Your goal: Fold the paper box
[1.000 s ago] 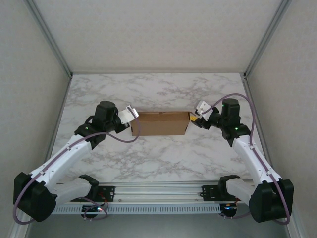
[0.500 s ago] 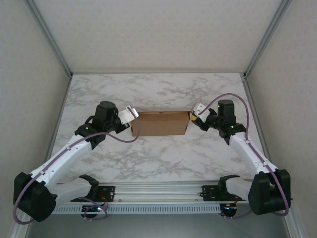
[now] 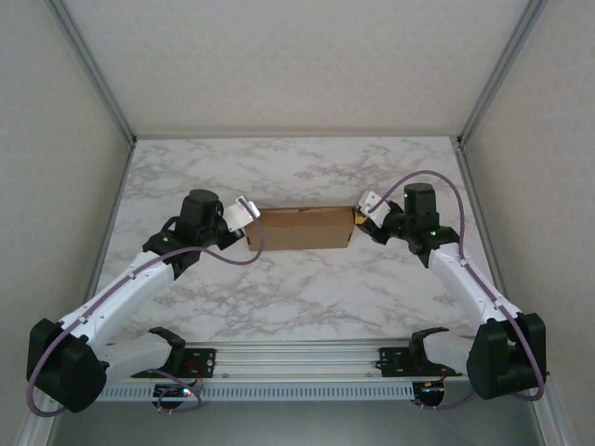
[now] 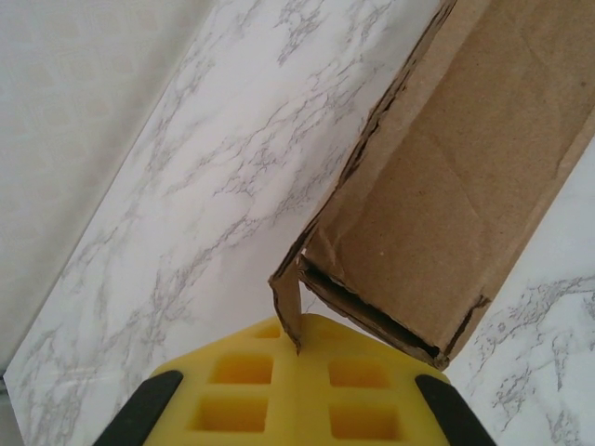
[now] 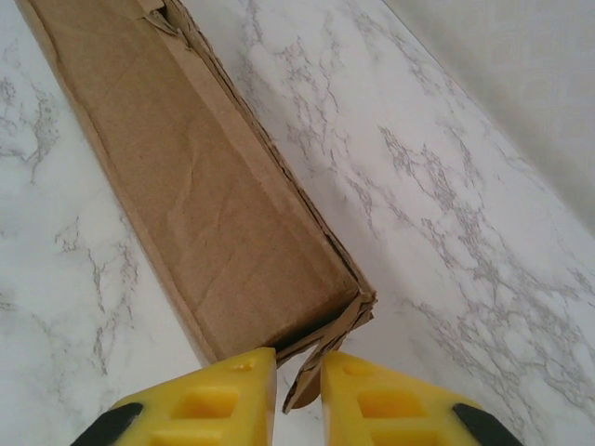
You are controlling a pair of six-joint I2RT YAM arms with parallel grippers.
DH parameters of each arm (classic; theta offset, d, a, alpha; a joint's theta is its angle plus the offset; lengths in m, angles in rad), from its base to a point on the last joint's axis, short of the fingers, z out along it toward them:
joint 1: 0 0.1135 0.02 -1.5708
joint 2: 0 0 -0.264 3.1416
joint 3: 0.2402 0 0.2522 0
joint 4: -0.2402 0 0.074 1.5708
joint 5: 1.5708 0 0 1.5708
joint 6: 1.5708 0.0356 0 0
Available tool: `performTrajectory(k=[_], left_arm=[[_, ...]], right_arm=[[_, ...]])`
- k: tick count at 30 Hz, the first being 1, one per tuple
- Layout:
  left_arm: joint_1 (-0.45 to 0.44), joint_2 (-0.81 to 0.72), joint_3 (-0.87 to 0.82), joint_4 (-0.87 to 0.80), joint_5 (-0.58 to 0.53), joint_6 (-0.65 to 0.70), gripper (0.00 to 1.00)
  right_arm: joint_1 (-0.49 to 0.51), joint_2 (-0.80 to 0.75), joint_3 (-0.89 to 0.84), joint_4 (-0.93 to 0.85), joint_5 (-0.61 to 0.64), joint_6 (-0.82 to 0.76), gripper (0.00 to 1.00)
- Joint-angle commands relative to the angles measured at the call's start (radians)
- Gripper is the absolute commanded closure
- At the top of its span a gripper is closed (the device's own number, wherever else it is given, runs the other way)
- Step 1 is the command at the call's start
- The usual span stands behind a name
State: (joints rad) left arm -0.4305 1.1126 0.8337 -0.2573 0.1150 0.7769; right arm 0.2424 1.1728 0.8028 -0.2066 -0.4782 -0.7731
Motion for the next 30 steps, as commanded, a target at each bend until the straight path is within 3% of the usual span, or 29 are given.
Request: performTrajectory(k=[1, 5, 21, 26, 30], left_arm=[[-0.010, 0.003, -0.005, 0.024, 0.015, -0.018, 1.00], [-0.010, 0.000, -0.008, 0.021, 0.011, -0.012, 1.00], [-0.010, 0.041, 0.039, -0.019, 0.018, -0.007, 1.00], [-0.010, 0.039, 0.036, -0.018, 0.020, -0.007, 1.00], [-0.010, 0.035, 0.033, -0.011, 0.023, -0.019, 1.00]], right_arm=[[0.009, 0.006, 0.039, -0.004, 0.006, 0.009, 0.80], [0.011, 0.006, 0.033, 0.030, 0.054, 0.012, 0.74], [0.011, 0.039, 0.078, 0.037, 0.075, 0.003, 0.75], [0.018, 0.060, 0.085, 0.037, 0.078, 0.003, 0.80], [0.028, 0.083, 0.106, 0.015, 0.093, 0.000, 0.91]])
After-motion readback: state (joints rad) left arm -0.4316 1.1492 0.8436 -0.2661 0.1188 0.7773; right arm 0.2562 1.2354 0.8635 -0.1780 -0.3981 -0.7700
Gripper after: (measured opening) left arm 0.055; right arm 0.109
